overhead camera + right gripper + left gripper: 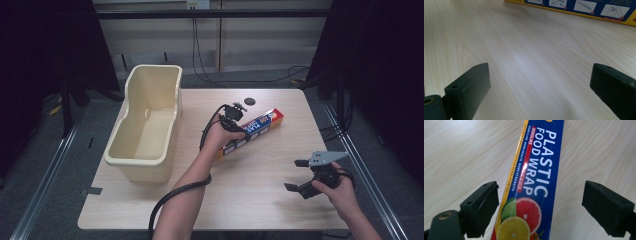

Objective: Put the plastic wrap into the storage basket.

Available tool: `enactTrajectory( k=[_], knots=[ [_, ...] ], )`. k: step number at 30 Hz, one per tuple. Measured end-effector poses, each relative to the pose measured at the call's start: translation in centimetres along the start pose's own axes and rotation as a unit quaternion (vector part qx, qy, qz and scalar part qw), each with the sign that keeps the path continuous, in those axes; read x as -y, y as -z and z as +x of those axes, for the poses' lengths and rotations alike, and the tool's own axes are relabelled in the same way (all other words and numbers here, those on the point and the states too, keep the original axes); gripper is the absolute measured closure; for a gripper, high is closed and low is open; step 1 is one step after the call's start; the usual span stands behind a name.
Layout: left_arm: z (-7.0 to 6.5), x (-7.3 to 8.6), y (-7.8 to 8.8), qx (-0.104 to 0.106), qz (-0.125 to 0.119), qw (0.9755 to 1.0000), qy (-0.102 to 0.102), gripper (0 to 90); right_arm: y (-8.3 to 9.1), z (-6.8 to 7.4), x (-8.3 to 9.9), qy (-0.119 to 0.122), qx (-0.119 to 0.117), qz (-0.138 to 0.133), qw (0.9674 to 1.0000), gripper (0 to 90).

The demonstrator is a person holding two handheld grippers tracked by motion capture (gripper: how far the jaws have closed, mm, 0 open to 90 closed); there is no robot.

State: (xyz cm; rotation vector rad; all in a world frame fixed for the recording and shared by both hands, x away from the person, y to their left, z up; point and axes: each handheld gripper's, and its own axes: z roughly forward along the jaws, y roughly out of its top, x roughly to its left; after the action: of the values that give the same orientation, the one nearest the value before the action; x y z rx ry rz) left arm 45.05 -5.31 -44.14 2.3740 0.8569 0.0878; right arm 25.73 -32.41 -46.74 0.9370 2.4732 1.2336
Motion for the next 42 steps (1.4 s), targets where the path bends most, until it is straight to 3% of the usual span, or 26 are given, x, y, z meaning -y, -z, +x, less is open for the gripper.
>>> enactTrajectory(
  k=[10, 23, 28, 38, 42],
  knots=[
    [0.7, 0.0, -1.2, -0.007, 0.006, 0.9998, 0.02, 16.2, 0.1, 0.0, 0.0, -0.002, -0.001, -0.004, 1.0, 2.8],
    [0.7, -0.3, -2.0, 0.012, 0.013, 0.9997, 0.017, 24.8, 0.3, -0.2, 0.0, -0.005, -0.001, -0.006, 1.0, 2.8],
    [0.9, -0.1, -2.1, 0.009, 0.021, 0.9997, 0.007, 27.1, 0.3, -0.2, 0.0, -0.006, 0.002, -0.008, 0.9999, 2.8],
    [1.1, 0.2, -2.7, 0.012, 0.027, 0.9993, 0.023, 30.8, 0.5, -0.3, 0.0, -0.008, 0.0, -0.01, 0.9999, 2.8],
    [1.1, -0.2, -2.6, 0.007, 0.046, 0.9987, 0.019, 32.5, 0.4, -0.3, 0.1, -0.009, 0.0, -0.01, 0.9999, 2.8]
  ],
)
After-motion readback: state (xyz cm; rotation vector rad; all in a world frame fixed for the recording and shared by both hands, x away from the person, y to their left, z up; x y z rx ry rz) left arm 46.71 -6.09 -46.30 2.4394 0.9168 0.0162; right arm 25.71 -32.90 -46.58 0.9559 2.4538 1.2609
